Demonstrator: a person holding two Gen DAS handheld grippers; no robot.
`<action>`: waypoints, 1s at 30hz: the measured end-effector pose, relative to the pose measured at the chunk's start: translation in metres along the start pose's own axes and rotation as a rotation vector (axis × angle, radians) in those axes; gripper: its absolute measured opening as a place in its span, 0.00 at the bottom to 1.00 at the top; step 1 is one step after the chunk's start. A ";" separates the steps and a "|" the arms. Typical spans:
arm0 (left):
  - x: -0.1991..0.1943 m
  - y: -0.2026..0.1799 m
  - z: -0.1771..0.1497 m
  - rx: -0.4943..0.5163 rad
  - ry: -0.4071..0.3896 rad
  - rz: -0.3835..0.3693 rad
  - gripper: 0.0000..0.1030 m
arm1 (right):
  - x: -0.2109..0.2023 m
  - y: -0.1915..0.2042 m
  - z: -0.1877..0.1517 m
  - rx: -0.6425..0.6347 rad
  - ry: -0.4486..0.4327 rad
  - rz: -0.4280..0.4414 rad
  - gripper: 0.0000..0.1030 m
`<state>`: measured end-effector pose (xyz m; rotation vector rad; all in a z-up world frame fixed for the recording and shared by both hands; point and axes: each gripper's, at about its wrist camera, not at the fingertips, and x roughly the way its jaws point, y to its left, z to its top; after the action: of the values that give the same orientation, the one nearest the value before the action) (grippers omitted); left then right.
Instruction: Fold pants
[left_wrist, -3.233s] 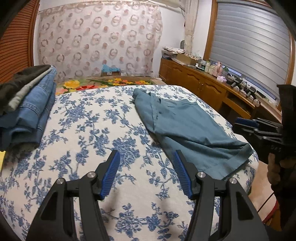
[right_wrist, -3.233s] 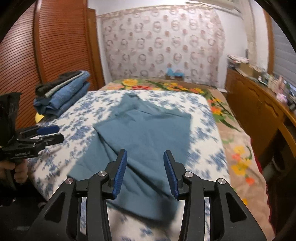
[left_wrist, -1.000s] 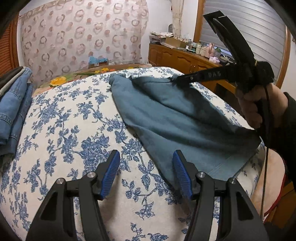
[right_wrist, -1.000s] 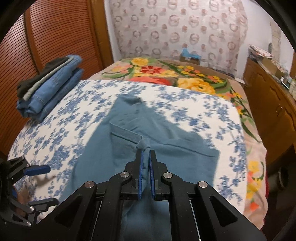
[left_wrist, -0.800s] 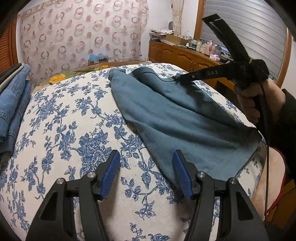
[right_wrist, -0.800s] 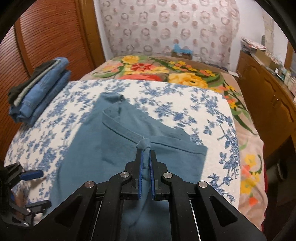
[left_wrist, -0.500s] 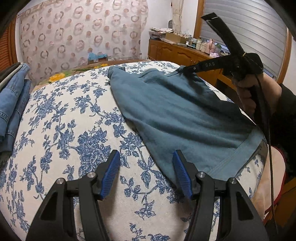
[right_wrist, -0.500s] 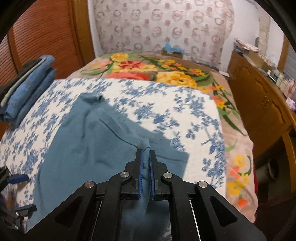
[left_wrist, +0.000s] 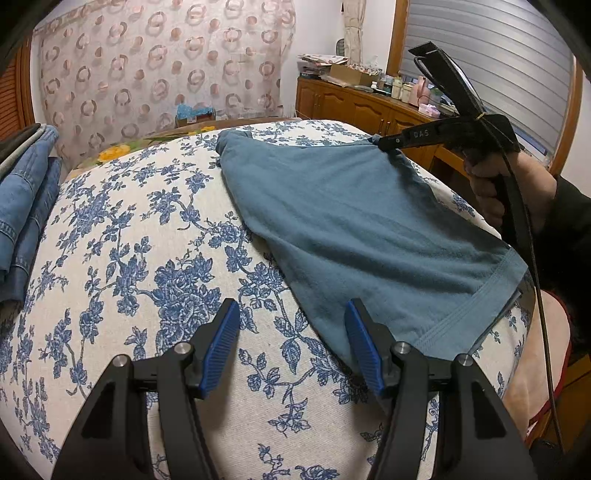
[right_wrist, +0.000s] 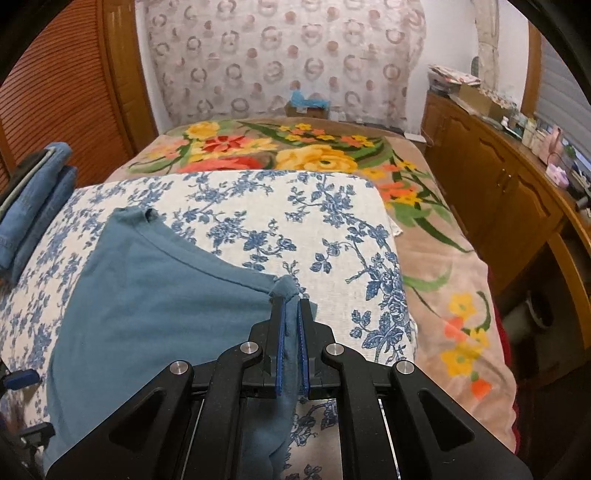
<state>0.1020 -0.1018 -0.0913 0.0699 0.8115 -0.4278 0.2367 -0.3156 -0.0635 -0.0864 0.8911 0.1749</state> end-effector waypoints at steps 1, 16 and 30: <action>0.000 0.001 0.000 0.000 0.000 0.000 0.58 | 0.000 0.000 0.000 -0.001 0.003 -0.010 0.04; -0.001 0.002 -0.002 0.001 -0.012 0.002 0.57 | -0.053 0.014 -0.054 -0.029 0.014 0.001 0.34; -0.033 -0.004 -0.008 -0.010 -0.036 -0.012 0.58 | -0.120 0.030 -0.135 0.030 -0.007 0.028 0.48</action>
<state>0.0747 -0.0925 -0.0732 0.0479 0.7790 -0.4348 0.0539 -0.3203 -0.0552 -0.0455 0.8883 0.1878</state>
